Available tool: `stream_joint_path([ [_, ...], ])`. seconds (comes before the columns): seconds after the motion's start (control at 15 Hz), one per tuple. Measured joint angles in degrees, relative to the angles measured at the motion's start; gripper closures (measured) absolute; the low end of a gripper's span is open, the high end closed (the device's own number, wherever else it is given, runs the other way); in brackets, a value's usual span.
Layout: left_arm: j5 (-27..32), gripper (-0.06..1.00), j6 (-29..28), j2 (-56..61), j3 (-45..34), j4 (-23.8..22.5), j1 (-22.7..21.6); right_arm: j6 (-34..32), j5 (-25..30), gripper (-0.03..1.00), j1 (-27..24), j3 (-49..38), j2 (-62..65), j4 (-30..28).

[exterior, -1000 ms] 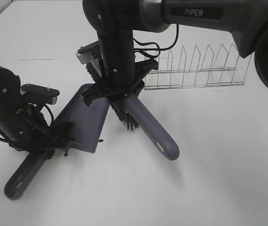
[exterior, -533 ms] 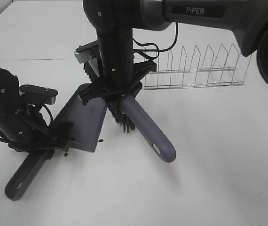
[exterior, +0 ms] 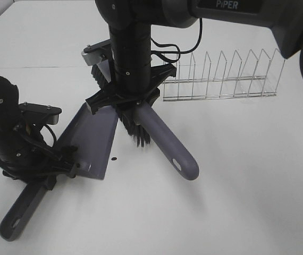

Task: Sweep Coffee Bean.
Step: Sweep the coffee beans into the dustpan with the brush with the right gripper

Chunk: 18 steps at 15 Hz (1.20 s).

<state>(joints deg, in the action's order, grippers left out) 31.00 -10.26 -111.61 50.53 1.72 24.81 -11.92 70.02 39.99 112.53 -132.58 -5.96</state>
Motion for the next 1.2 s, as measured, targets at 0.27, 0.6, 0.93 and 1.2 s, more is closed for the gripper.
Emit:
stream_joint_path([
  [0.27, -0.23, 0.63, 1.95, 0.00, 0.00, 0.11, 0.00, 0.34, 0.00, 0.68, -0.80, 0.00, 0.00, -0.63],
  [0.6, -0.40, 0.63, 2.58, -0.29, 0.00, -0.11, 0.00, -1.26, 0.00, 0.68, -4.64, 0.00, -0.52, -0.92],
  [0.93, -0.40, 0.63, 2.58, -0.34, 0.00, -0.11, 0.00, -2.41, 0.46, 0.68, -4.53, 0.17, -4.93, 4.87],
  [1.2, -0.46, 0.63, 2.58, -0.34, 0.00, -0.11, 0.00, -0.29, -2.98, 0.68, -3.09, 0.46, -8.31, 16.44],
])
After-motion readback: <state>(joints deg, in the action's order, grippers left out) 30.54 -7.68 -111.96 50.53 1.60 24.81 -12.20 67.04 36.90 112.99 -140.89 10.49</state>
